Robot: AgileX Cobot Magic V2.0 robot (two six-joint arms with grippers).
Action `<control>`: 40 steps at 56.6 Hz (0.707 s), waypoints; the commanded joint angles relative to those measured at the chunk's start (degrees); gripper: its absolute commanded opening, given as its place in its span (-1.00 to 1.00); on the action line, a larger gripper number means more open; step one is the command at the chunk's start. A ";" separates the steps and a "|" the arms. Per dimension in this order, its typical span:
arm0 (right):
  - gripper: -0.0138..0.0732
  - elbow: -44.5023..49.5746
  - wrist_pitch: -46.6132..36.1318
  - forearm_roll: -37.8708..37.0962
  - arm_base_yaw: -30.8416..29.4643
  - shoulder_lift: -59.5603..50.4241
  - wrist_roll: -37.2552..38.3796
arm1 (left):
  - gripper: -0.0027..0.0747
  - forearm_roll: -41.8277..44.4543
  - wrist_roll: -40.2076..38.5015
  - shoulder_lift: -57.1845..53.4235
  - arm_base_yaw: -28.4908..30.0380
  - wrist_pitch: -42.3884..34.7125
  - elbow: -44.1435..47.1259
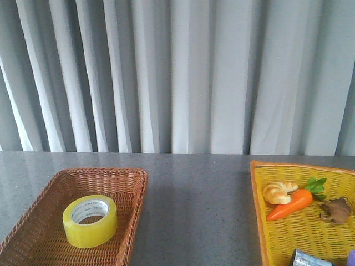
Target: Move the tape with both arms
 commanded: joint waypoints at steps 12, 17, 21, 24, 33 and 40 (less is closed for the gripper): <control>-0.70 0.22 -5.81 -4.66 3.61 -0.64 -1.24 | -0.94 -0.63 -0.52 -0.97 0.17 -4.05 -0.43; -0.70 0.22 -5.63 -4.72 5.07 -0.64 -1.07 | -0.94 -0.63 -0.52 -0.97 0.17 -4.05 -0.43; -0.70 0.22 -5.61 -4.29 5.02 -0.64 -0.84 | -0.94 -0.63 -0.52 -0.97 0.17 -4.05 -0.43; -0.70 0.22 -5.61 -3.89 5.06 -0.64 -0.84 | -0.94 -0.63 -0.52 -0.97 0.17 -4.05 -0.43; -0.70 0.22 -5.56 -3.36 5.06 -0.64 -0.80 | -0.94 -0.63 -0.52 -0.97 0.17 -4.05 -0.43; -0.70 0.22 -5.56 -3.36 5.06 -0.64 -0.80 | -0.94 -0.63 -0.52 -0.97 0.17 -4.05 -0.43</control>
